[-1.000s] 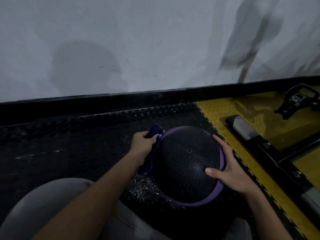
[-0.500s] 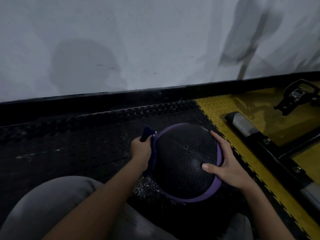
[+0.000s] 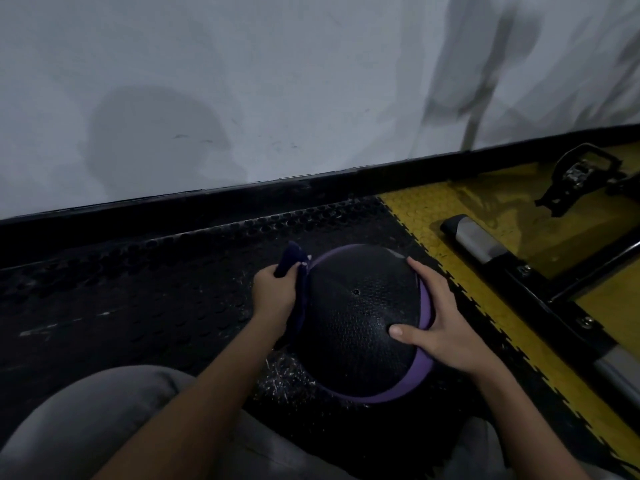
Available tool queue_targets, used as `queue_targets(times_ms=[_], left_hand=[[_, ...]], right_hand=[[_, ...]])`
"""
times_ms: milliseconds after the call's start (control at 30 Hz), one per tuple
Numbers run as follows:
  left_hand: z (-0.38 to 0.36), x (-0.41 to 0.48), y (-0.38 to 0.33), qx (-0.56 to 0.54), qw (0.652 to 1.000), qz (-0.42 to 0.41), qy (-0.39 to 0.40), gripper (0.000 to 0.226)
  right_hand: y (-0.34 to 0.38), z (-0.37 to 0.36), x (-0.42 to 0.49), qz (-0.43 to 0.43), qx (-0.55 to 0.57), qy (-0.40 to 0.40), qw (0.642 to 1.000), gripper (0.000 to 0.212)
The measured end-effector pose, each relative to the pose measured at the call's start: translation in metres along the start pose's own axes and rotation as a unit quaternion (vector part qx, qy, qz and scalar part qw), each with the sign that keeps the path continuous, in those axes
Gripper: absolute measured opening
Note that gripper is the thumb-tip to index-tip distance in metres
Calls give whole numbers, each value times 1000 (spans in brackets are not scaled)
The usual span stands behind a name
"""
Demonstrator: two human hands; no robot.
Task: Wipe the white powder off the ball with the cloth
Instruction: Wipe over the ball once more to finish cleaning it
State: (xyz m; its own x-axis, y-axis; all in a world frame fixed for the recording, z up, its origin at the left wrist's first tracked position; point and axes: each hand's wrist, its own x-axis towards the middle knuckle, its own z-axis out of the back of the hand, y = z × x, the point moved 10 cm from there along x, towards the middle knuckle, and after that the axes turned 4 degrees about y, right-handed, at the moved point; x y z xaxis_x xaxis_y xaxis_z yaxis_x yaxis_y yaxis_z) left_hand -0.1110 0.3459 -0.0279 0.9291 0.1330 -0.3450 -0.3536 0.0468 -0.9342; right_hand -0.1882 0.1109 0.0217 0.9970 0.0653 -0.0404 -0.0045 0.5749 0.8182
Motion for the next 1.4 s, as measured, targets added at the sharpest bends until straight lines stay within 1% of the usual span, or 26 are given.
queue_targets(times_ms=[33, 67, 133, 167, 233, 300, 333, 433, 533, 633, 700, 733, 800, 900, 967, 1033, 1067, 1100, 1167, 1300, 1333, 1400], left_hand=[[-2, -3, -3, 5, 1000, -9, 9, 17], [-5, -9, -12, 17, 999, -42, 22, 12], [-15, -29, -39, 80, 985, -147, 51, 14], [-22, -41, -53, 129, 968, -208, 62, 17], [-41, -65, -76, 220, 920, -313, 88, 19], [-54, -80, -87, 271, 882, -370, 110, 22], [-58, -81, -91, 283, 873, -379, 118, 22], [-59, -70, -101, 286, 874, -371, 127, 20], [-50, -47, -108, 292, 886, -345, 108, 16], [-31, -13, -96, 307, 908, -273, 85, 15], [-15, 5, -83, 285, 931, -215, 72, 13], [-10, 9, -78, 271, 939, -200, 68, 13], [-6, 8, -77, 260, 942, -200, 65, 12], [-16, -12, -87, 262, 928, -250, 92, 6], [-31, -35, -96, 281, 903, -301, 123, 7], [-49, -55, -102, 309, 872, -346, 158, 10], [-56, -60, -104, 319, 861, -359, 169, 12], [-59, -60, -105, 322, 858, -362, 172, 12], [-54, -44, -105, 316, 874, -338, 150, 13], [-21, -4, -87, 296, 922, -236, 78, 12], [-15, -1, -83, 285, 931, -218, 75, 12], [-11, -3, -80, 275, 934, -214, 85, 10]], right_hand=[[0, 0, -1, 2, -7, -3, 1000, 97], [0, 0, -3, 4, -14, -8, 1000, 98], [1, 1, -7, 4, -25, -13, 1000, 101], [2, 0, -8, 3, -28, -13, 1000, 102], [6, -2, -9, 4, -36, -15, 999, 103], [10, -4, -8, 10, -48, -21, 999, 105], [12, -5, -8, 13, -54, -23, 998, 106], [17, -10, -8, 4, -67, -14, 998, 111], [28, -21, -11, 3, -84, 0, 996, 107], [44, -38, -16, 30, -113, 5, 993, 101], [51, -47, -19, 46, -125, -3, 991, 101], [54, -50, -19, 51, -125, -10, 991, 102], [54, -49, -18, 52, -115, -25, 992, 107], [43, -41, -17, 34, -88, -24, 995, 121], [33, -34, -16, 22, -77, -8, 997, 126], [26, -24, -15, 16, -62, 8, 998, 124], [24, -19, -13, 15, -55, 15, 998, 121], [22, -15, -12, 13, -49, 22, 998, 118], [19, -12, -7, 13, -38, 31, 999, 113], [25, -23, -1, 33, -10, 30, 999, 107], [27, -25, 0, 38, -8, 30, 999, 107], [28, -27, 3, 43, -18, 35, 998, 107]])
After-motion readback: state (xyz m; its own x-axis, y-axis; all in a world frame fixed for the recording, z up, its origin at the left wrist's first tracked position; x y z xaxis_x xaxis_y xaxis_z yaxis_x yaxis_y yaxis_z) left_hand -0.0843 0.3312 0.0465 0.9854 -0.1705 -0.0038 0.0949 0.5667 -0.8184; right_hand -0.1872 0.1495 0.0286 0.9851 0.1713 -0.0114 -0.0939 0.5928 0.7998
